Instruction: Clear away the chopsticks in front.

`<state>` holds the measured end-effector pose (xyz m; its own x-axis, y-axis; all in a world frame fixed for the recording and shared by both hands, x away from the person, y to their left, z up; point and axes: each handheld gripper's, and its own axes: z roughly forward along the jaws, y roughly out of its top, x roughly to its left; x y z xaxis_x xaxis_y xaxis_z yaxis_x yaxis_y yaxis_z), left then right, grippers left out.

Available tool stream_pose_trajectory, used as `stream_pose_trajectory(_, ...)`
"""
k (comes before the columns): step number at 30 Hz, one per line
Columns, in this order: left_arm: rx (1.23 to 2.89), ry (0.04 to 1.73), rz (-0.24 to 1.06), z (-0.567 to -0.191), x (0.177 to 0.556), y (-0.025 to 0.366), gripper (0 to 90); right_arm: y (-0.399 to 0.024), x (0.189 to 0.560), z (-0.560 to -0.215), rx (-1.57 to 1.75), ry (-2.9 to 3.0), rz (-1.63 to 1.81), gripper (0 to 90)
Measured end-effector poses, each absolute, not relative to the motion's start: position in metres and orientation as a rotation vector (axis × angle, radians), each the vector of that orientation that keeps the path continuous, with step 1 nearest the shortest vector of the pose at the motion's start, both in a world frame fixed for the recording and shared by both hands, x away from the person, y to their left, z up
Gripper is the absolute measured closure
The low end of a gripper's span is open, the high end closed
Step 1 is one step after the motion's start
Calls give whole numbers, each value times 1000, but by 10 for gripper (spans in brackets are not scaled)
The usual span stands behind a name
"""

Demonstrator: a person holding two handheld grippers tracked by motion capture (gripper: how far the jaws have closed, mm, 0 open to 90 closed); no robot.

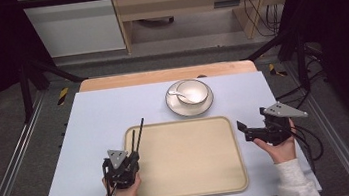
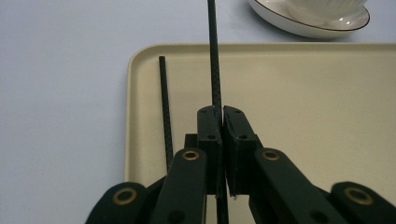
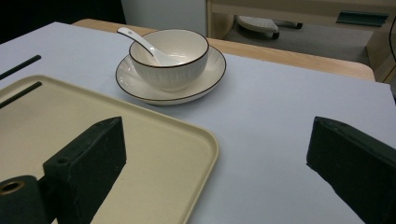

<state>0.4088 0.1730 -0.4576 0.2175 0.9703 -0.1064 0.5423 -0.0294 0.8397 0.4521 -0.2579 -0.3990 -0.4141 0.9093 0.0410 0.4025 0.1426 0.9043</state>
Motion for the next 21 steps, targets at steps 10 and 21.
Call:
stream_pose_trajectory(10, 1715, 1464, 651, -471, 404, 170, 856, -256, 453, -400, 1251, 1897, 1235, 51)
stream_pose_trajectory(21, 1750, 1500, 643, -482, 405, 169, 856, -255, 454, -401, 1246, 1906, 1224, 51)
